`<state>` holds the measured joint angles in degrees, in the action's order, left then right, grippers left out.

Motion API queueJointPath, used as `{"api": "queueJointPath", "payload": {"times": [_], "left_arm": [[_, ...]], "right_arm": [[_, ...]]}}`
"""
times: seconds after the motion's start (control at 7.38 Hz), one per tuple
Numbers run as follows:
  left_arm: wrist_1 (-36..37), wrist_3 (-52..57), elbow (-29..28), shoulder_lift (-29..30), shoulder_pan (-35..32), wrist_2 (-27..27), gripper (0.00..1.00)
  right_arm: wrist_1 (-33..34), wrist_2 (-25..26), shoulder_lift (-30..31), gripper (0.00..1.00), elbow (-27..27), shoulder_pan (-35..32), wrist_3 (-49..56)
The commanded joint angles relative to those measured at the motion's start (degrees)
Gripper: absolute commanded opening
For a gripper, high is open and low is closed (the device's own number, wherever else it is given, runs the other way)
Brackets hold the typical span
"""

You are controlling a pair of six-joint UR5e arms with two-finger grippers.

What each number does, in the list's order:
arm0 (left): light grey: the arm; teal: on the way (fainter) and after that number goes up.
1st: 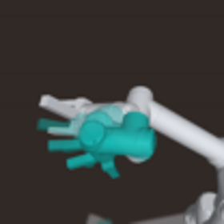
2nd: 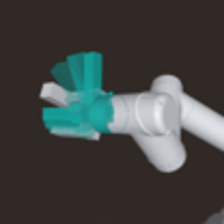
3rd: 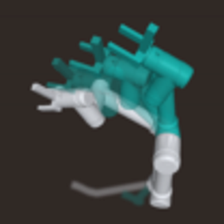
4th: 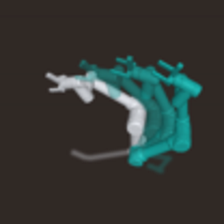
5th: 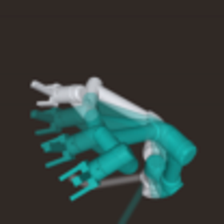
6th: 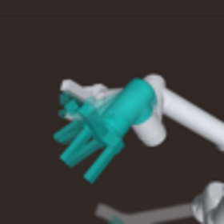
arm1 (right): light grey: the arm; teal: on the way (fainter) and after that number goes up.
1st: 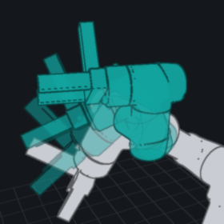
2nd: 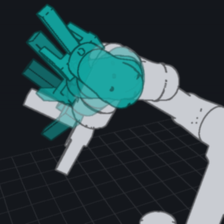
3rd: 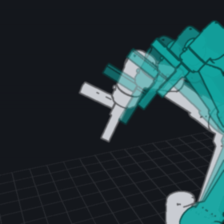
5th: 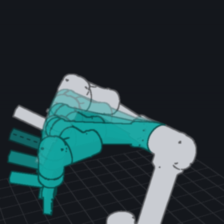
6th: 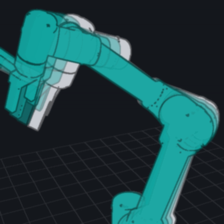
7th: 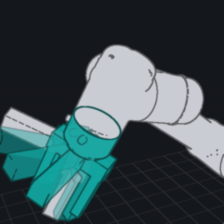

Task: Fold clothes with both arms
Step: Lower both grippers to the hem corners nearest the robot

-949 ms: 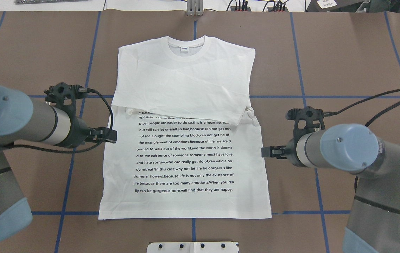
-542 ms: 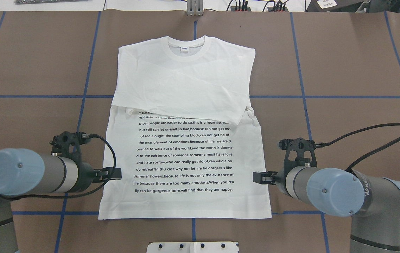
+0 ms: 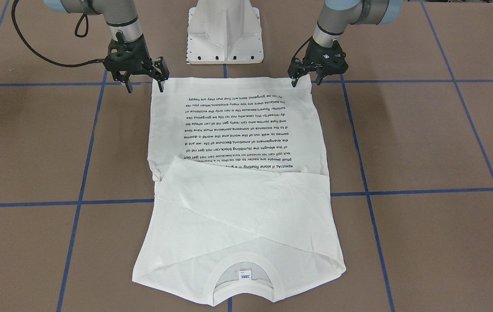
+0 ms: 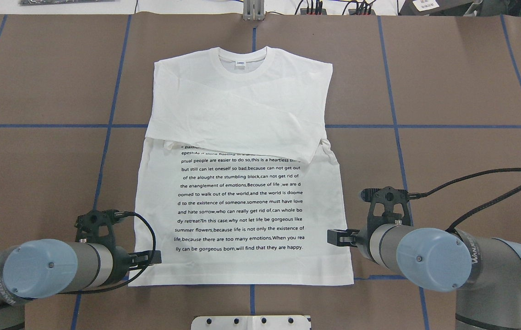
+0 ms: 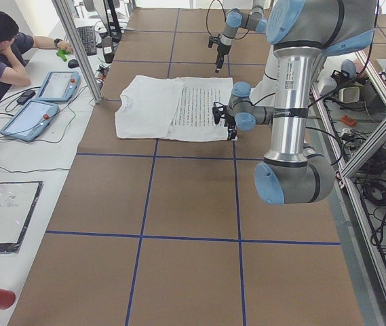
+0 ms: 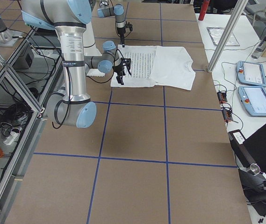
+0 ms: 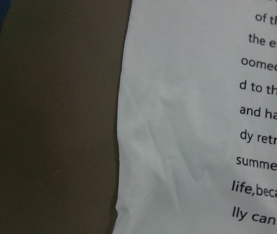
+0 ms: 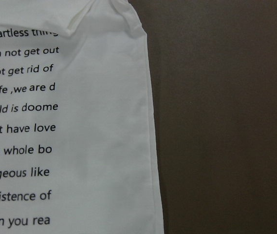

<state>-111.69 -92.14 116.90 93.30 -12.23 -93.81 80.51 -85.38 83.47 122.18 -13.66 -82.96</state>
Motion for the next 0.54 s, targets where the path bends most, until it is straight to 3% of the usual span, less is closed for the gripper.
{"api": "queueJointPath", "payload": {"times": [0.0, 0.41], "left_arm": [[0.42, -0.41, -0.53, 0.04, 1.25, 0.21, 0.47], [1.30, -0.32, -0.27, -0.04, 1.86, 0.12, 0.46]], "right_arm": [[0.00, -0.05, 0.03, 1.00, -0.01, 0.21, -0.01], [0.00, -0.05, 0.03, 1.00, -0.01, 0.30, -0.01]]}}
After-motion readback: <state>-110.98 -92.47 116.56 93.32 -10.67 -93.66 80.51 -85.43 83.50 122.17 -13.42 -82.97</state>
